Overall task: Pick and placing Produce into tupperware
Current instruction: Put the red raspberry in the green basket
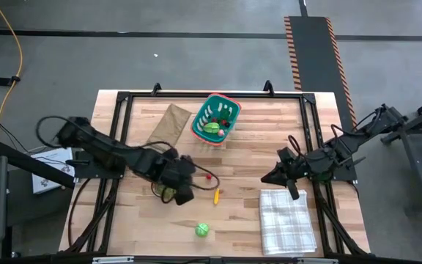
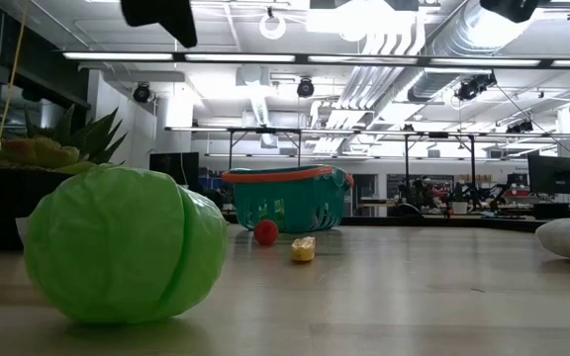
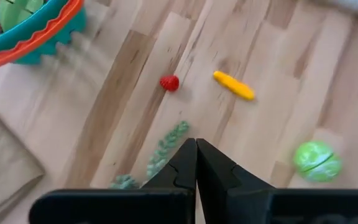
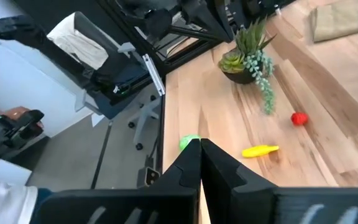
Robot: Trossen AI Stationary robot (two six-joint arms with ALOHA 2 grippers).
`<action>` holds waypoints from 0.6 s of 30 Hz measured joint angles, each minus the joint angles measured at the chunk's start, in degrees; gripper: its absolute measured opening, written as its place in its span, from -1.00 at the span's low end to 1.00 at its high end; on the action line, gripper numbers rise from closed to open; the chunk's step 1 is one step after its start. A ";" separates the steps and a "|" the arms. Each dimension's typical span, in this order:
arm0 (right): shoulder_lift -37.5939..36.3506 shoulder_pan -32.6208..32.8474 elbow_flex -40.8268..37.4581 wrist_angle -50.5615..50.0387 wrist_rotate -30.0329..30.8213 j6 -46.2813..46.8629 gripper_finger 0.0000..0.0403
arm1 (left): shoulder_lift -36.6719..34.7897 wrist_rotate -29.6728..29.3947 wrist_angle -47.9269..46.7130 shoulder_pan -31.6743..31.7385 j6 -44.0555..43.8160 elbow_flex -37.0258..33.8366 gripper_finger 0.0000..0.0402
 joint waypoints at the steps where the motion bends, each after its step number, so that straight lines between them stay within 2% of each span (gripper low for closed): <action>1: 0.00 0.09 0.00 -0.06 0.45 -0.20 -1.00 | -1.97 0.03 2.34 0.02 -0.30 -2.48 -1.00; 8: 0.02 0.14 0.00 0.00 2.28 -1.45 -1.00 | -14.64 4.04 27.33 1.48 -0.31 -21.07 -1.00; 14: 0.02 0.12 0.00 -0.04 3.98 -1.47 -1.00 | -20.35 5.54 39.45 3.57 -0.58 -34.73 -1.00; 18: 0.02 0.12 0.00 0.00 6.95 -1.47 -1.00 | -20.44 5.50 44.21 5.37 5.25 -38.29 -1.00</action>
